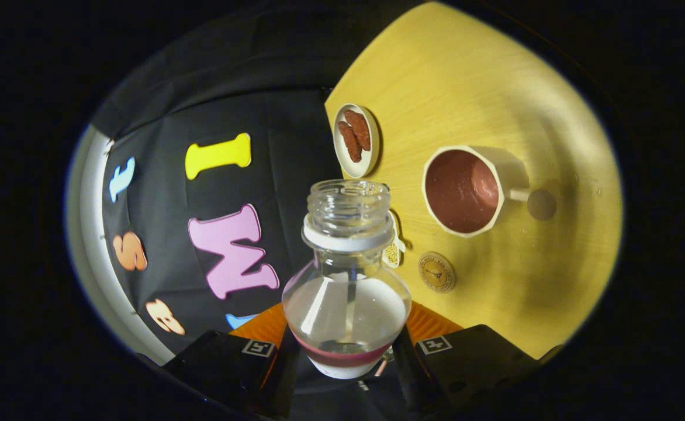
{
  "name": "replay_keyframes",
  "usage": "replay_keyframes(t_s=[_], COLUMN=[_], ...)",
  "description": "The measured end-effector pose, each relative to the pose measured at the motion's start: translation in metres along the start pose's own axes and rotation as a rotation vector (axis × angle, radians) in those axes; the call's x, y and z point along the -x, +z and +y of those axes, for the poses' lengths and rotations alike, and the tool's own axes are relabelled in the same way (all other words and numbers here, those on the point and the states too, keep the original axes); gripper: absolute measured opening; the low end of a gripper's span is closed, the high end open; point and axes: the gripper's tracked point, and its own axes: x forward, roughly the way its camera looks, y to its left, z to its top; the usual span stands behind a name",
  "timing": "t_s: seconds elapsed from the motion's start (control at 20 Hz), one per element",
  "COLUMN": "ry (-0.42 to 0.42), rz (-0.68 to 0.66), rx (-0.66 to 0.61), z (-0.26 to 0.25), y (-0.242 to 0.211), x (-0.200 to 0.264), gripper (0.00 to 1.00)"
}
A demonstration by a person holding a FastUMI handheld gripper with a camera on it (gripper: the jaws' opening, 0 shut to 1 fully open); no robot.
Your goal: Take the bottle from table, then pour the juice into the cup, finally place the bottle on the coaster
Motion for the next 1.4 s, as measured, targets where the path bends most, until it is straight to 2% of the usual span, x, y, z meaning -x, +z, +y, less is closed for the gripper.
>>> replay_keyframes(t_s=[0.2, 0.5, 0.75, 0.9, 1.1, 1.4], ry=[0.036, 0.06, 0.002, -0.013, -0.089, -0.102], rz=[-0.045, -0.106, -0.169, -0.167, -0.215, -0.282], rx=[0.26, 0.717, 1.135, 1.238, 1.394, 1.554], z=[0.009, -0.008, -0.043, -0.054, -0.068, -0.037], y=[-0.014, -0.051, -0.073, -0.094, -0.099, -0.109], x=[0.023, 0.046, 0.037, 0.025, 0.004, -0.044], gripper=[0.73, 0.73, 0.73, 0.73, 0.74, 0.74])
